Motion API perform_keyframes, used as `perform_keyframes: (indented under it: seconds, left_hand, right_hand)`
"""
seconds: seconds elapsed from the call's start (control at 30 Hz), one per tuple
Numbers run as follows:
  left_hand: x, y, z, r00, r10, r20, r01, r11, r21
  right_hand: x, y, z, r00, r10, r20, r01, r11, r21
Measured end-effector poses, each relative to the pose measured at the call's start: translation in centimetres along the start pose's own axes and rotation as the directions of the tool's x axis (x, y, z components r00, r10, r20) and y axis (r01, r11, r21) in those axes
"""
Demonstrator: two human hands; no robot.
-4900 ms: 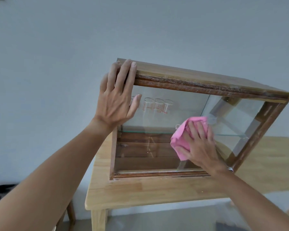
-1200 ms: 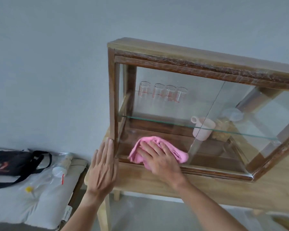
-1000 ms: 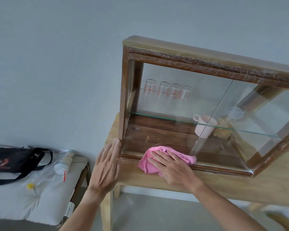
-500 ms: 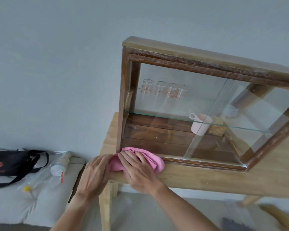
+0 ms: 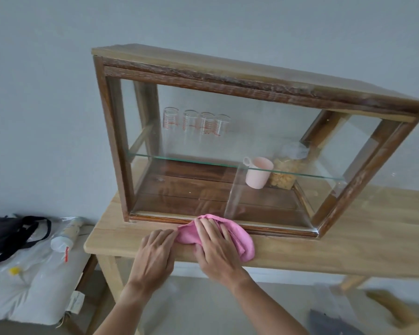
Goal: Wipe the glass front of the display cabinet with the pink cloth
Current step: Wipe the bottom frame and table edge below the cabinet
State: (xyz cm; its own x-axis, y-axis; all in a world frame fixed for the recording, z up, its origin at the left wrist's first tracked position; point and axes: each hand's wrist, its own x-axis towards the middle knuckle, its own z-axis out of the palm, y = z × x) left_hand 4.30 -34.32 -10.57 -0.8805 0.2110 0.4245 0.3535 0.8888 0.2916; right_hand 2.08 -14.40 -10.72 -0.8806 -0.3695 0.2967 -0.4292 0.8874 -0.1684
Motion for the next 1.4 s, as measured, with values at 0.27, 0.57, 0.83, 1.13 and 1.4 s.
perform_keyframes:
  seconds: [0.27, 0.57, 0.83, 1.13, 1.4]
  left_hand:
    - [2.1, 9.0, 4.0, 0.997, 0.060, 0.038, -0.058, 0.997, -0.050]
    - [4.4, 18.0, 8.0, 0.969, 0.232, 0.085, -0.217, 0.964, -0.151]
    - [4.7, 24.1, 10.4, 0.947, 0.273, 0.167, -0.260, 0.961, -0.097]
    - [5.2, 21.7, 10.1, 0.927, 0.359, 0.108, -0.338, 0.925, -0.175]
    - [4.5, 11.6, 5.9, 0.930, 0.359, 0.072, -0.338, 0.918, -0.209]
  right_hand:
    - [-4.9, 8.4, -3.7, 0.999, 0.037, -0.025, -0.038, 0.999, -0.015]
    - [-10.6, 18.0, -7.4, 0.967, 0.235, -0.098, -0.244, 0.966, -0.085]
    - [-14.0, 20.0, -7.9, 0.775, 0.564, -0.285, -0.593, 0.805, -0.022]
    - [-12.7, 15.7, -6.8, 0.942, 0.318, -0.111, -0.335, 0.916, -0.222]
    - [-7.5, 6.0, -3.4, 0.989, 0.147, -0.032, -0.149, 0.939, -0.310]
